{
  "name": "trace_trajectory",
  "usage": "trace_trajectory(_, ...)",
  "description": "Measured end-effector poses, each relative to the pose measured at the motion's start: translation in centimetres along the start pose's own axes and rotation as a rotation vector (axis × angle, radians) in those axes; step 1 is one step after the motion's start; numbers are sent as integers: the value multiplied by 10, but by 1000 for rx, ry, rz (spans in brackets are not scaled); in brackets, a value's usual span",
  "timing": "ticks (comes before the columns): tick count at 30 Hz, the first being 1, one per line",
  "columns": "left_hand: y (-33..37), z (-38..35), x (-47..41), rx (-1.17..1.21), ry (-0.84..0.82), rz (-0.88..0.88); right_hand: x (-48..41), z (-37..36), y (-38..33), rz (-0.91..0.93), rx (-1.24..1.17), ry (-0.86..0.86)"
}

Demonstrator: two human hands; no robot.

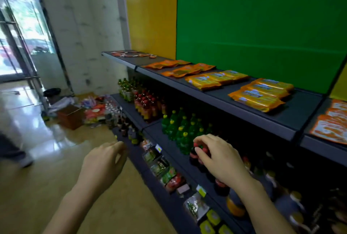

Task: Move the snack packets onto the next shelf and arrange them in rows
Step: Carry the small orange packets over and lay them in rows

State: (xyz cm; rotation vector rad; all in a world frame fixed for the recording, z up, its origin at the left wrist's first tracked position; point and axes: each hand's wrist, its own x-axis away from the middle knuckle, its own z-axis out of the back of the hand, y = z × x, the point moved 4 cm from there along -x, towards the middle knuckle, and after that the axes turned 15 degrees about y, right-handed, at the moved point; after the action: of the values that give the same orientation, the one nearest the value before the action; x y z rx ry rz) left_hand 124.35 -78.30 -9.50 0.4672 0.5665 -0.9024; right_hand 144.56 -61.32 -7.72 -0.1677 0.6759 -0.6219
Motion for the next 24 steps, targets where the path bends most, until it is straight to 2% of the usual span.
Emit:
trace_trajectory(6,-51,6,-28,12,74,57,-50,-47,-35,24,-20,3)
trace_trajectory(13,-107,-47,-66,7,51,105,-119,-117,-52,30,-26,-38)
trace_trajectory(24,-205,-137,-217,-31,121,136,-296,-236,-83,99,-99,-10)
